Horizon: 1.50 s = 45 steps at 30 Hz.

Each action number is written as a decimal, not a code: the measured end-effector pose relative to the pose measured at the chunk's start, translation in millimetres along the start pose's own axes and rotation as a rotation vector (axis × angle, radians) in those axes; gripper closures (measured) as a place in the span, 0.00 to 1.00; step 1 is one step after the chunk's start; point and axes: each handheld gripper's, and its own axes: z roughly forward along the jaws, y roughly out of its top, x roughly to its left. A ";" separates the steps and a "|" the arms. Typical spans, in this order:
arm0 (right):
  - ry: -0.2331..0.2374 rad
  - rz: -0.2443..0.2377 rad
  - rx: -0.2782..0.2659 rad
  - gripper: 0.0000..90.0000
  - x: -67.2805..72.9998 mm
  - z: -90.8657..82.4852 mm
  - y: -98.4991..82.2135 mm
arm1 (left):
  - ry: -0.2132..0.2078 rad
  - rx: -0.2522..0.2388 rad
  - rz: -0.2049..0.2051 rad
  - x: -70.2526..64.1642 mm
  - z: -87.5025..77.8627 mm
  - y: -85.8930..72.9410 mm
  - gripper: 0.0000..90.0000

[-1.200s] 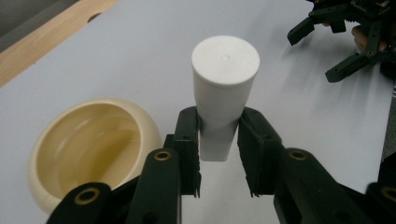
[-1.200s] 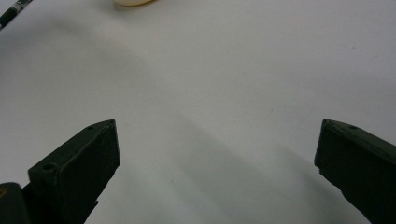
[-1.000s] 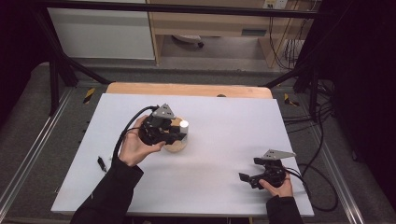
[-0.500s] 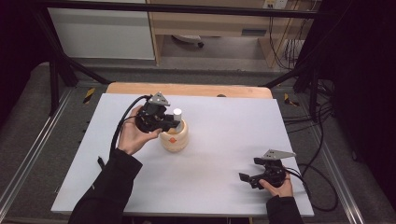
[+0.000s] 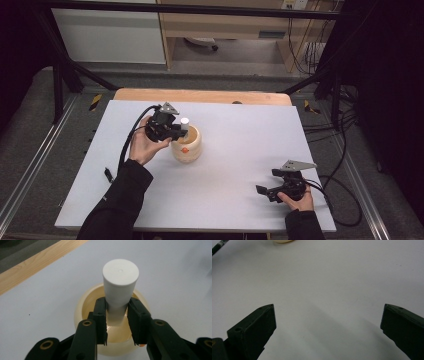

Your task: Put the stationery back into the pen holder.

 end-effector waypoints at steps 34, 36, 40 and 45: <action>0.001 -0.002 0.001 0.01 0.2 0.3 -0.1 | 0.031 -0.016 -0.016 1.2 -16.4 -23.7 0.44; 0.000 -0.001 0.002 0.01 0.3 0.4 -0.1 | 0.031 -0.023 -0.024 3.2 -20.3 -29.2 0.39; 0.000 0.000 -0.001 0.01 0.2 0.2 -0.1 | 0.016 -0.028 -0.037 6.3 -27.5 -43.1 0.29; -0.002 -0.001 0.003 0.01 0.3 0.5 -0.1 | 0.004 -0.029 -0.051 9.4 -34.8 -62.1 0.20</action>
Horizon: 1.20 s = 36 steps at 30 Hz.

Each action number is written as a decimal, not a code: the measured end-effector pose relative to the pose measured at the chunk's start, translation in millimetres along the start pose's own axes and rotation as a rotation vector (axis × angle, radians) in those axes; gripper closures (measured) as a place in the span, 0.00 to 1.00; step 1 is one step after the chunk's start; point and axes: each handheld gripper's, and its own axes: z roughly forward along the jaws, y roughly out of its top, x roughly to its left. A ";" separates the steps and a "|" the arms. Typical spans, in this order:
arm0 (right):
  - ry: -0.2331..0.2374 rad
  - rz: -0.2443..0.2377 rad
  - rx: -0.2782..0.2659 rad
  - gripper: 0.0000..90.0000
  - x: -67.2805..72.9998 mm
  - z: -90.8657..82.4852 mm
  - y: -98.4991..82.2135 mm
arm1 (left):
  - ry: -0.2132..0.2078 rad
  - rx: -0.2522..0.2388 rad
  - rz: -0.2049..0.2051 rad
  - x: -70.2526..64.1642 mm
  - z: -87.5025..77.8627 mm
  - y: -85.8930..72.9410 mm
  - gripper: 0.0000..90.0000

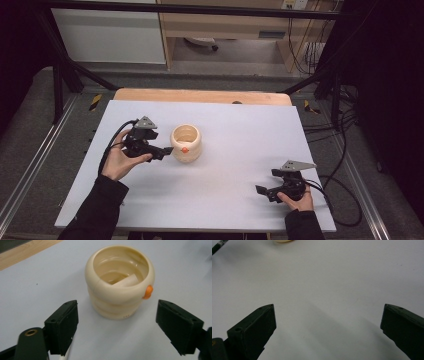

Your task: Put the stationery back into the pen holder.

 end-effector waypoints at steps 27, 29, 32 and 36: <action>-0.007 0.004 0.003 0.01 -0.2 2.6 -0.2 | 0.081 0.037 -0.015 18.1 -34.3 -92.6 0.05; -0.006 0.004 0.005 0.01 -0.3 2.7 -0.1 | 0.076 0.043 -0.018 20.1 -34.3 -93.9 0.05; -0.007 0.008 0.005 0.01 -0.4 2.2 0.2 | 0.073 0.035 -0.016 24.6 -35.4 -94.5 0.05; -0.008 0.010 0.005 0.01 -0.1 1.7 0.2 | 0.065 0.049 -0.013 31.1 -33.8 -94.4 0.06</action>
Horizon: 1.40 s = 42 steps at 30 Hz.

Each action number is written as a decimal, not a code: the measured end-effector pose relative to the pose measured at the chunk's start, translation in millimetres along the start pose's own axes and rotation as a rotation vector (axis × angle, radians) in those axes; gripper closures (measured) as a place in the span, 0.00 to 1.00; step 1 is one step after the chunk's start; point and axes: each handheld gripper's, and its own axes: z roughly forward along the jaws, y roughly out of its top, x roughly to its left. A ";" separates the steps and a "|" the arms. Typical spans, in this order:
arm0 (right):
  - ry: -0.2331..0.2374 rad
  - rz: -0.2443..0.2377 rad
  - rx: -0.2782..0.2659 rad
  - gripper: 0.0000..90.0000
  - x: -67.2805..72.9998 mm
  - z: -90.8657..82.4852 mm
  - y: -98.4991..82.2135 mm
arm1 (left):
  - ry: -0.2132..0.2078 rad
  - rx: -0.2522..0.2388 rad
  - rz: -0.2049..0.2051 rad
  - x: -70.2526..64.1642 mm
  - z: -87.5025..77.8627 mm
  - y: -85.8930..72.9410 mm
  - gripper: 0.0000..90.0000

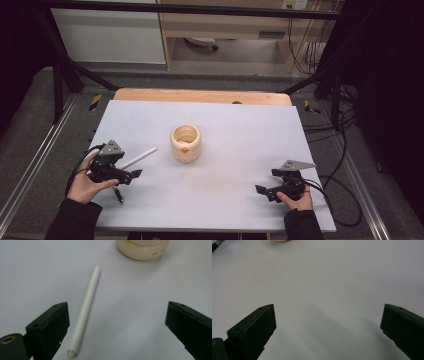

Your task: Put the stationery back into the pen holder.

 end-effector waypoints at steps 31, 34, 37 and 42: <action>0.003 0.000 0.006 0.01 -0.2 1.7 -0.2 | 0.009 0.123 0.027 37.9 35.3 27.9 0.12; 0.000 -0.004 0.003 0.01 -0.2 1.6 -0.3 | 0.023 0.160 0.049 40.8 43.5 26.3 0.22; -0.004 -0.006 0.010 0.01 0.2 0.7 -0.9 | 0.009 0.191 0.057 42.1 49.7 24.7 0.29; -0.008 -0.006 0.013 0.01 -0.2 2.2 -1.0 | -0.018 0.218 0.066 42.8 53.0 23.5 0.43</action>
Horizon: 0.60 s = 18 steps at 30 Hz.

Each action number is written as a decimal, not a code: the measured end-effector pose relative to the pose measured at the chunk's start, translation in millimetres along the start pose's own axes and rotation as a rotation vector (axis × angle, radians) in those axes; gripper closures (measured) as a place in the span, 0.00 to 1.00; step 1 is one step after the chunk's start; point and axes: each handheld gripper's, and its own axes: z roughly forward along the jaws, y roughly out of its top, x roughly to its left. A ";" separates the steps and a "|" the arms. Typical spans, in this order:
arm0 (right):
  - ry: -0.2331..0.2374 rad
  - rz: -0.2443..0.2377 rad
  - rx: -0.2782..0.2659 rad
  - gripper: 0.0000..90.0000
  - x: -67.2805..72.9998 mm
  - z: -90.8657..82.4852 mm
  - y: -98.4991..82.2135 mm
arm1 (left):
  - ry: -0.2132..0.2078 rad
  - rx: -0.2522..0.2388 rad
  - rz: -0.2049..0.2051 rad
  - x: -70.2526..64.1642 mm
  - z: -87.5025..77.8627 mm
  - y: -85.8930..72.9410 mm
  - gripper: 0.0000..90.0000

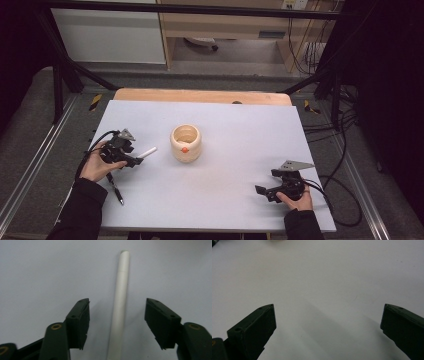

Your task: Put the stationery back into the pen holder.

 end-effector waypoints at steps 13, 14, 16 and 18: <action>0.001 -0.004 0.002 0.01 0.0 -0.1 -0.1 | -0.038 0.024 -0.018 7.5 8.5 0.9 0.67; 0.001 -0.003 0.001 0.01 0.1 -0.4 -0.1 | -0.039 0.025 -0.018 7.7 8.4 0.7 0.70; 0.004 -0.002 -0.003 0.01 0.1 -1.0 0.0 | -0.043 0.028 -0.021 8.7 8.0 0.1 0.74; 0.003 -0.002 -0.002 0.01 0.0 -0.9 0.1 | -0.054 0.030 -0.020 9.4 8.0 -0.3 0.78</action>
